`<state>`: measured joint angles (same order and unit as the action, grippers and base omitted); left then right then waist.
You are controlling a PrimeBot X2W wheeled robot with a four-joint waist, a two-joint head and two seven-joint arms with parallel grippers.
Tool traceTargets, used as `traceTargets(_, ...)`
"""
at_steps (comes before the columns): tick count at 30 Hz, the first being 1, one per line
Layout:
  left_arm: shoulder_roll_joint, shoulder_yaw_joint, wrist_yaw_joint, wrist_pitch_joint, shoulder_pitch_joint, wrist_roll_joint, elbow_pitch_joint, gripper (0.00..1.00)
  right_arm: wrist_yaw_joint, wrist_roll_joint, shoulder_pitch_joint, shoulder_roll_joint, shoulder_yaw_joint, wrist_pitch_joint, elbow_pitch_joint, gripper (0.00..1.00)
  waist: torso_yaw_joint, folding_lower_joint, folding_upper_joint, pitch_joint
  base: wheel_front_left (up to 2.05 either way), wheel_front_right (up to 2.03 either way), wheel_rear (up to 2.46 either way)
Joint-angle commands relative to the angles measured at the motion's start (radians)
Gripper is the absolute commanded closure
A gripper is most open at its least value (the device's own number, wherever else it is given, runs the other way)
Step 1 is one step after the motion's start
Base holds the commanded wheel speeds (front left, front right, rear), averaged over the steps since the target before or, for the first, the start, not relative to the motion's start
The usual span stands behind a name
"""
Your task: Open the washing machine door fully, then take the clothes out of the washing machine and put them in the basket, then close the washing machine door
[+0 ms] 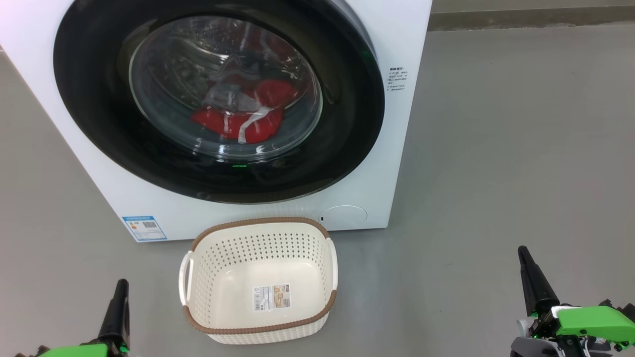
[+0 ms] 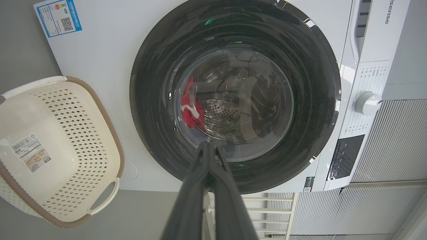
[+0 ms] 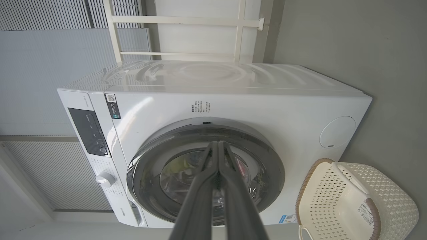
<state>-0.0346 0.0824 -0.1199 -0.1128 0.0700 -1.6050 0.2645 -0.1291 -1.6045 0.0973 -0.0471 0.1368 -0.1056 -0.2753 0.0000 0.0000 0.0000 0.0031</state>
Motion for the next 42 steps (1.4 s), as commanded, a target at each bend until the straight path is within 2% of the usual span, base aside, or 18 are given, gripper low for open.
traceTargets(1, -0.016, 0.031, -0.011, 0.0, 0.038, -0.004, -0.02, 1.0, -0.002, -0.005, 0.011, -0.003, -0.023, -0.007, 0.031, 1.0, 0.0, 0.0, 0.0, 0.0, 0.0, 0.0, 0.0)
traceTargets(42, -0.016, 0.031, -0.011, 0.0, 0.038, -0.004, -0.02, 1.0, -0.002, -0.005, 0.011, -0.003, -0.023, -0.007, 0.031, 1.0, 0.0, 0.0, 0.0, 0.0, 0.0, 0.0, 0.0)
